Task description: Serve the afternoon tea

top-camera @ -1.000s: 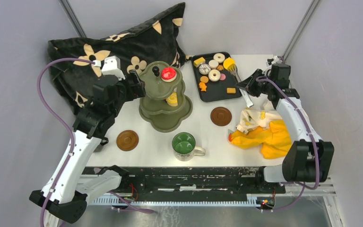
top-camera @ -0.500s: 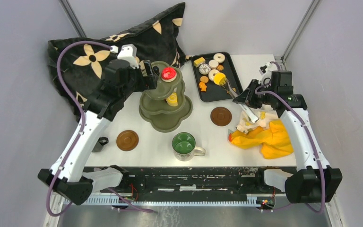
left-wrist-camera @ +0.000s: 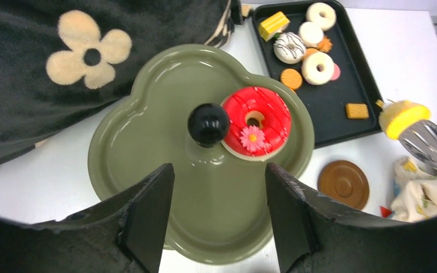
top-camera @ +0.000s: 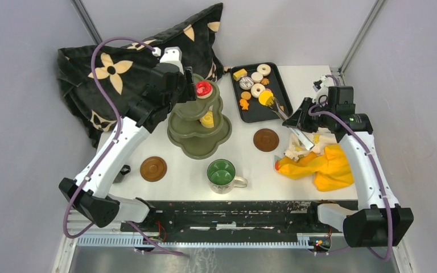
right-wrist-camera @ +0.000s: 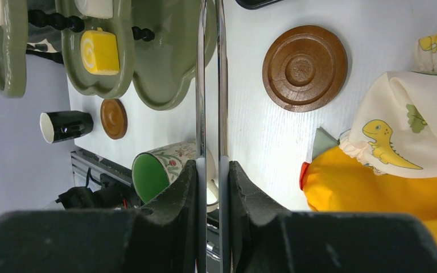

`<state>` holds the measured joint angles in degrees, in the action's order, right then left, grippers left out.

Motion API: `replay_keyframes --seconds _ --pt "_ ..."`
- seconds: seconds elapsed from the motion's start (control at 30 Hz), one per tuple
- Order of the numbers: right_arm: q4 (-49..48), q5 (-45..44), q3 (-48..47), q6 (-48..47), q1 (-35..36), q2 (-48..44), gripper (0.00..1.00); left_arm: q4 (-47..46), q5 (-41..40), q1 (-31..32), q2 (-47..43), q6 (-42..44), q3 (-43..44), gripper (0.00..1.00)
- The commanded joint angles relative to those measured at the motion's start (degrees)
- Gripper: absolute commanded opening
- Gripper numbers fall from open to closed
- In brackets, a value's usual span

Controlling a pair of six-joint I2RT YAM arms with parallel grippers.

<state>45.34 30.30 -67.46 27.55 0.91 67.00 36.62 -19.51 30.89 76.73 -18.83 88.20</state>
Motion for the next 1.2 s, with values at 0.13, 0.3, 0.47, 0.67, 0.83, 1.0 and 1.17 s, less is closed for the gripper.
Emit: replay_keyframes --seconds 0.13,0.3,0.47,0.67,0.83,1.0,1.17 --pt "-0.55 -0.41 -3.04 -1.56 0.05 -2.59 0.01 -3.94 -6.49 0.02 5.32 4.25 4.30 0.61" --pt "0.02 -0.64 -2.53 -1.69 0.01 -3.01 0.01 -4.74 -6.42 -0.13 6.80 4.25 5.13 0.52" --pt "0.19 -0.78 -2.23 -1.91 0.04 -3.10 0.01 -4.72 -6.53 -0.13 7.30 3.54 5.21 0.30" --pt "-1.15 0.18 -1.53 -0.27 0.05 -3.56 0.01 -4.60 -11.01 0.06 6.58 -2.28 5.13 0.04" --pt "0.39 0.15 -3.13 -0.40 0.01 -3.72 0.01 -2.85 -18.33 2.00 7.61 -10.53 7.53 0.03" --pt "0.97 1.24 -3.94 -0.21 0.03 -4.67 0.01 4.76 -28.65 5.22 12.14 -16.96 15.67 0.03" --pt "1.70 2.72 -5.79 0.05 -0.01 -6.29 0.01 11.85 -31.92 6.70 17.26 -23.68 23.49 0.03"
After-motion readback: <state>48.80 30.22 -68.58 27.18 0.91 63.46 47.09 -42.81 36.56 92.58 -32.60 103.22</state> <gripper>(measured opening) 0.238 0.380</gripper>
